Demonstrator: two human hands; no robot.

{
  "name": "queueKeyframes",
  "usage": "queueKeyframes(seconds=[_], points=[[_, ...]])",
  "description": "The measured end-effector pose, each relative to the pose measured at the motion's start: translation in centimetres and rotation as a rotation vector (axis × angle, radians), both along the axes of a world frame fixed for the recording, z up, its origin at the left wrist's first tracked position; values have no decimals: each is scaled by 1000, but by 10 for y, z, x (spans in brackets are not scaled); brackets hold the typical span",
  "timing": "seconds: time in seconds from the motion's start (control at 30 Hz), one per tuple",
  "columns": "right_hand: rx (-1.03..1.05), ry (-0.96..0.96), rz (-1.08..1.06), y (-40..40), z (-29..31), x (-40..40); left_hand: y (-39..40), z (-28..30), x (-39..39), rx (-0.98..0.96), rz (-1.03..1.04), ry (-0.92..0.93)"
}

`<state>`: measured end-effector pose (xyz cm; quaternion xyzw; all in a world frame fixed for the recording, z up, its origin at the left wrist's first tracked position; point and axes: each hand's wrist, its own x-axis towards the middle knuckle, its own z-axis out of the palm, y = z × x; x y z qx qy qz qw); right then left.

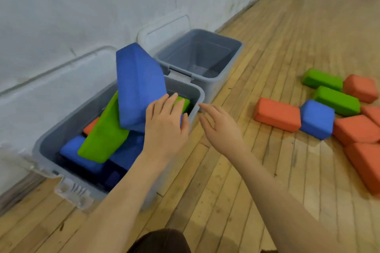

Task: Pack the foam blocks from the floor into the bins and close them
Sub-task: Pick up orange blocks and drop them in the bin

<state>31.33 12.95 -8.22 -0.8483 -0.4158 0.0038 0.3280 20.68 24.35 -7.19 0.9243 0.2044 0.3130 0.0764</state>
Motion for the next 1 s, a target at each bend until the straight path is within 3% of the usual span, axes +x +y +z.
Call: queueKeyframes(seconds=[0.27, 0.53, 0.7, 0.8, 1.0], points=[[-121, 20, -476, -211, -48, 81, -157, -54, 128, -161, -354, 286], [-61, 158, -954, -436, -140, 124, -375, -130, 241, -235, -683, 469], [-110, 213, -1231, -564, -201, 119, -512, -191, 264, -281, -854, 619], [-210, 339, -1427, -630, -237, 106, -584, -228, 266, -304, -956, 750], [-422, 478, -1586, -708, -287, 86, -676, -287, 259, -213, -1059, 968]])
